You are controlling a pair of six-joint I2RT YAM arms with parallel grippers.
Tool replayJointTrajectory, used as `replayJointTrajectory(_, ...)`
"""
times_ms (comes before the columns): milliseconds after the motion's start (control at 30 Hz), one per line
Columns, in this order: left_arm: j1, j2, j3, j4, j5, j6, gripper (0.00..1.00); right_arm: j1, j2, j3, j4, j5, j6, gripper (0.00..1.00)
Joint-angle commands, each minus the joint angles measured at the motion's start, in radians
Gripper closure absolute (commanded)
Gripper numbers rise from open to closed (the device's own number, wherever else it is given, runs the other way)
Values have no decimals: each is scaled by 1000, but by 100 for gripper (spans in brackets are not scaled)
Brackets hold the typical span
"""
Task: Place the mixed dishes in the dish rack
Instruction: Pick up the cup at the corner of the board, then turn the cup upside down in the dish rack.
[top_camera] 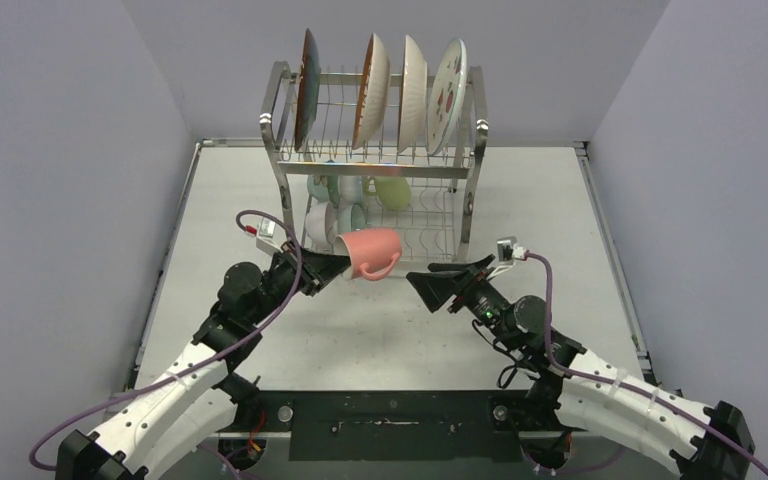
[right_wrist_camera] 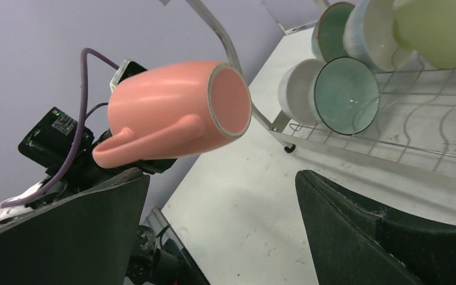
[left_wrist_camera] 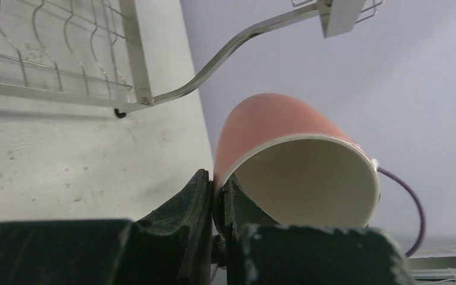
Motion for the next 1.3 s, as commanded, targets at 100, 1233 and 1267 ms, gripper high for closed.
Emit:
replayJointTrajectory(100, 26, 25, -64, 508, -5, -215, 100, 87, 168, 2, 361, -35, 31, 0)
replayJointTrajectory(1233, 40, 99, -140, 1083, 26, -581, 100, 182, 674, 371, 918, -94, -3, 0)
replayJointTrajectory(1267, 40, 105, -137, 1096, 34, -583, 100, 184, 683, 381, 924, -100, -3, 0)
